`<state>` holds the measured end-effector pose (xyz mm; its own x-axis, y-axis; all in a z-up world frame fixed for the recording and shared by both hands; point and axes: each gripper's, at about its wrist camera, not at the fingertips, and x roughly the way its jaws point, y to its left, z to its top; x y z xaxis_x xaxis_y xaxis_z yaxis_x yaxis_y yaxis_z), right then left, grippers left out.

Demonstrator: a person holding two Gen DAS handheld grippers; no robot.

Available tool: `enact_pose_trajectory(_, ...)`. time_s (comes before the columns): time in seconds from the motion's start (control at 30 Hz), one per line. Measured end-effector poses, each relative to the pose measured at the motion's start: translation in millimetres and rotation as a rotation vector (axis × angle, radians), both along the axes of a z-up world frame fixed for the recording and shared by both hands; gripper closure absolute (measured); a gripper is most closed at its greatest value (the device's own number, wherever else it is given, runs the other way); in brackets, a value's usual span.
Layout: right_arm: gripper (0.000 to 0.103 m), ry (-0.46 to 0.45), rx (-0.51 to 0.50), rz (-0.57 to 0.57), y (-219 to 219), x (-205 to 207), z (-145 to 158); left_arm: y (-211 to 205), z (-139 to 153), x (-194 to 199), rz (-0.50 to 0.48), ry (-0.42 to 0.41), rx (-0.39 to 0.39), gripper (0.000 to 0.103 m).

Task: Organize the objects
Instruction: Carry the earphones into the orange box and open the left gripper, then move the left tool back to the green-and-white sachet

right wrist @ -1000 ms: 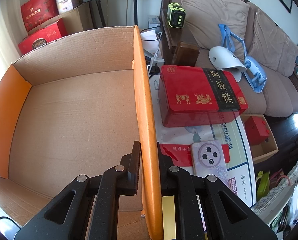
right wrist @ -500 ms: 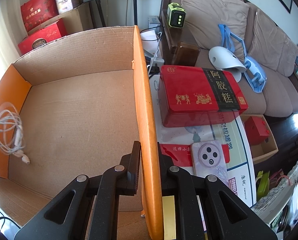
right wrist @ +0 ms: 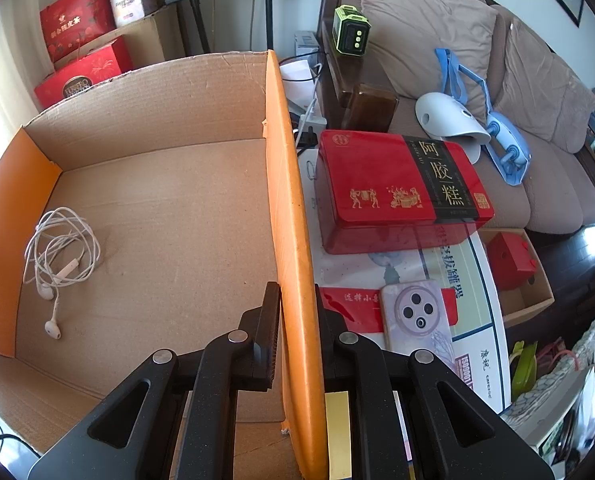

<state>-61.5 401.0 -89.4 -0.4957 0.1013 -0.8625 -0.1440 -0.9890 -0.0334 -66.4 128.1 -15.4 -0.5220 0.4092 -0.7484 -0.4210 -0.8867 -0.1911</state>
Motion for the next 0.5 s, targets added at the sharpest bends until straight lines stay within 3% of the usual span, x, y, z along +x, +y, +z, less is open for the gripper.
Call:
enact_pose_trajectory(0.23, 0.091, -0.002, 0.007, 0.001, 0, 0, -1, -31, 14, -3, 0.058, 0.043, 0.001, 0.004)
enact_pose_trajectory(0.5, 0.091, -0.001, 0.003, -0.001, -1, 1, -1, -67, 19, -4, 0.133, 0.072, -0.033, 0.0)
